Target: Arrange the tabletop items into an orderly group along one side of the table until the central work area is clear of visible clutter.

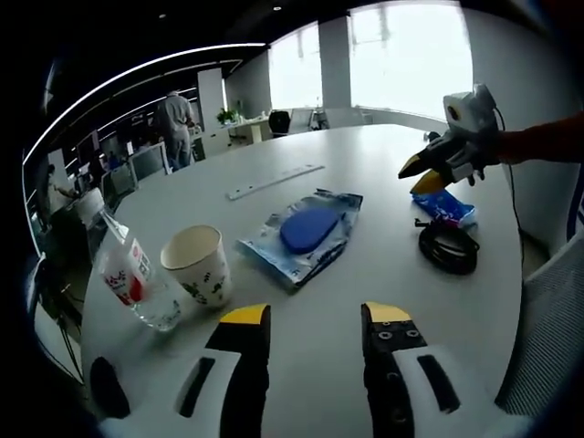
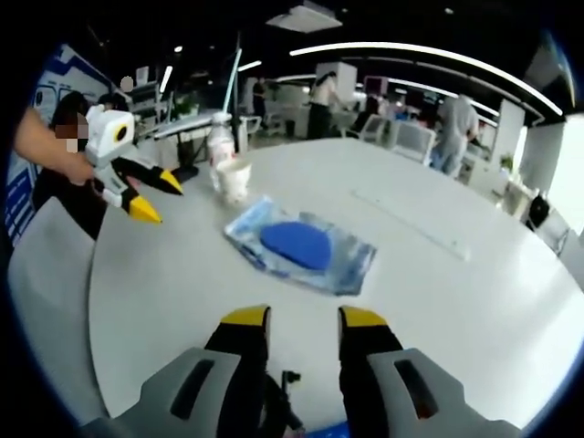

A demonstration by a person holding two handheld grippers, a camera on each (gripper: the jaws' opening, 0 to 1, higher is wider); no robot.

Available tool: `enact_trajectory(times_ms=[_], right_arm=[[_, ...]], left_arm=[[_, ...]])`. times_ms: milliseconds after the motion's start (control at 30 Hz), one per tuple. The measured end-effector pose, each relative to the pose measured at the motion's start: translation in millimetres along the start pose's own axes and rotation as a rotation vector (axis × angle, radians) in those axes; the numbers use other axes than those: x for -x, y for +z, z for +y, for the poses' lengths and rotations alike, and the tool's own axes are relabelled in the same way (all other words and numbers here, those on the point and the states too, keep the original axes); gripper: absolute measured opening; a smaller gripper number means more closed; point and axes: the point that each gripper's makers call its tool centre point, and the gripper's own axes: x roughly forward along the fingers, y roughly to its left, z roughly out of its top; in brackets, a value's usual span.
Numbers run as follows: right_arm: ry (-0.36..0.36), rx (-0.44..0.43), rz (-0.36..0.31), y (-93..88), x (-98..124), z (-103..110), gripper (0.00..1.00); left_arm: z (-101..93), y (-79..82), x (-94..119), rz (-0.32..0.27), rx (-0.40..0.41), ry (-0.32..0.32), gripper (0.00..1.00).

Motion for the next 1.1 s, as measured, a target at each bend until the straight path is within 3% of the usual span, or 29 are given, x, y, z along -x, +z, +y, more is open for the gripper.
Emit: enact_trajectory(times_ms=[367, 600, 767, 1100], right_arm=[[-0.043, -0.028, 0.0, -3.1, -7.6, -12.5, 0.2], [-0.054, -0.08, -0.011, -7.7, -13.0, -15.6, 0.18], [-0.087, -0.047, -0.005, -9.7, -17.5, -18.9, 0.18], [-0.087, -0.068, 0.012, -17.4, -24.4, -20.7, 0.18]], left_arm=[[1.7, -10.8, -9.0, 0.051, 0.03, 0.02, 0.26], [1.6, -16.9, -9.7, 0.069, 0.016, 0.027, 0.22], [6.8, -20.0, -12.0, 0.082, 0.023, 0.049, 0.21], [15.1, -22.1, -19.0, 0.088, 0.054, 0.076, 0.19]])
